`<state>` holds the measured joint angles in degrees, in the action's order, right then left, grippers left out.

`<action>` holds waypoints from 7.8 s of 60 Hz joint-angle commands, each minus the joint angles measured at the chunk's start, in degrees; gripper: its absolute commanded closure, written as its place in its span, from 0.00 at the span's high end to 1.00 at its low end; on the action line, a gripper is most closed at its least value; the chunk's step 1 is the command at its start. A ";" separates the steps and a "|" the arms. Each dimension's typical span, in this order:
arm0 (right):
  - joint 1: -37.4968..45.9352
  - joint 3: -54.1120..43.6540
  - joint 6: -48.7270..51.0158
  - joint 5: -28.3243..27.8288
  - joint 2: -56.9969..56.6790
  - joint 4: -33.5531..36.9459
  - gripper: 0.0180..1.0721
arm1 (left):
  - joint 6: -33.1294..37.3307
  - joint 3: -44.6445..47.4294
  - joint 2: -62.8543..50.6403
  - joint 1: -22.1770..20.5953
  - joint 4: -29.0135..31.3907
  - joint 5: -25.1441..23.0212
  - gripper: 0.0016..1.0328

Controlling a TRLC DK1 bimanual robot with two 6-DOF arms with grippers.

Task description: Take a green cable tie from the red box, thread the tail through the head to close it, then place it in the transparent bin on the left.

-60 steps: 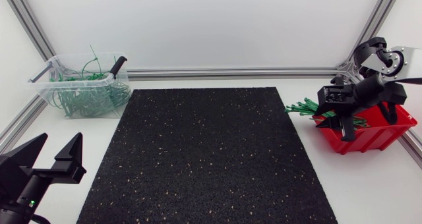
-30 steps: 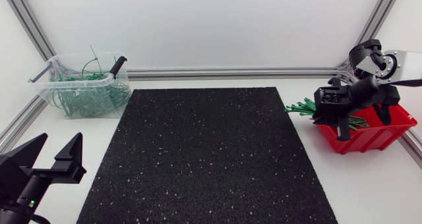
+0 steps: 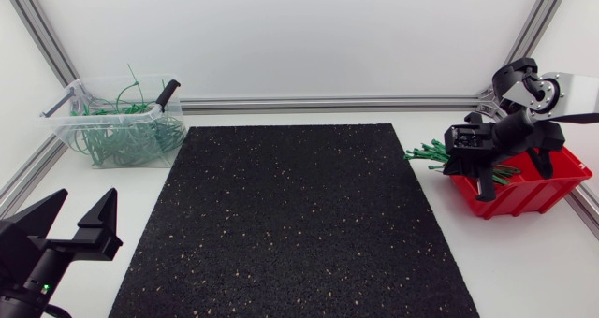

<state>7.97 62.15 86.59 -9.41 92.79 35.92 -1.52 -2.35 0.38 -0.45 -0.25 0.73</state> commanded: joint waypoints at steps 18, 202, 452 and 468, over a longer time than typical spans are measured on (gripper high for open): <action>-0.06 0.78 -0.28 -1.05 -9.91 2.75 0.06 | -0.77 2.17 0.23 -0.26 1.48 0.15 0.96; -29.41 1.48 -96.78 -22.49 -29.69 -3.67 0.06 | -0.77 2.09 -0.29 -1.57 1.75 0.15 0.96; -24.49 -3.26 -20.40 -4.39 8.81 -7.62 0.63 | -0.33 2.17 -1.26 -2.72 1.66 0.15 0.96; -24.49 -0.54 -19.35 -5.53 11.53 -5.34 0.42 | -0.33 2.17 -1.09 -2.63 1.66 0.15 0.96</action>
<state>-16.75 60.40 65.23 -14.37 102.61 29.50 -1.52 -2.35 -0.43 -2.76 -0.21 0.73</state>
